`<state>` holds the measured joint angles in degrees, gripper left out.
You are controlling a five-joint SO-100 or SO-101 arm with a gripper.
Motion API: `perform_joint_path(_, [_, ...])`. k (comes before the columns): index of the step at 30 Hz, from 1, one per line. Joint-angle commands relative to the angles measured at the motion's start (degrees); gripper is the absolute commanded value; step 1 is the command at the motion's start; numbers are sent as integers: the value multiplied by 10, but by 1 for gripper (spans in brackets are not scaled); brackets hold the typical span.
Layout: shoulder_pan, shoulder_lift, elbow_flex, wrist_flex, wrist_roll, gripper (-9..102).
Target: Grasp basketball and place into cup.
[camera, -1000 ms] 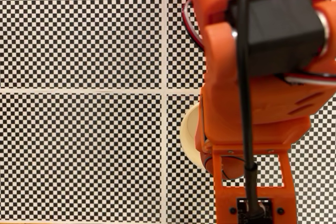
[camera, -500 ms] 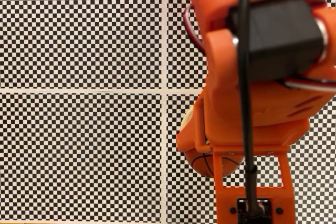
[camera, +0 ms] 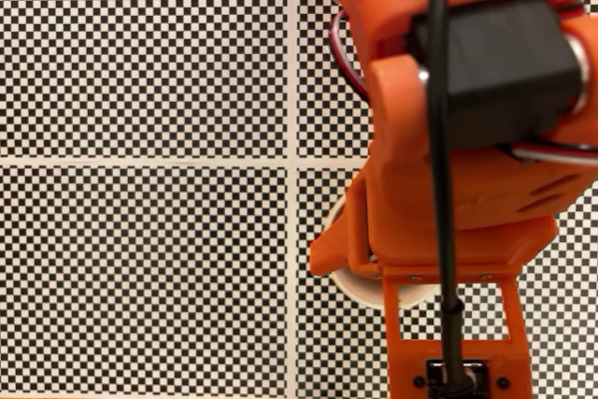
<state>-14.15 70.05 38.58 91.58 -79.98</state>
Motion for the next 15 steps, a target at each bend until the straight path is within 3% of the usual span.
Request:
perform_joint_path(1, [0, 9, -23, 5, 6, 38])
perform_joint_path(12, [31, 65, -23, 72, -3, 31])
perform_joint_path(15, [42, 151, 54, 73, -8, 29])
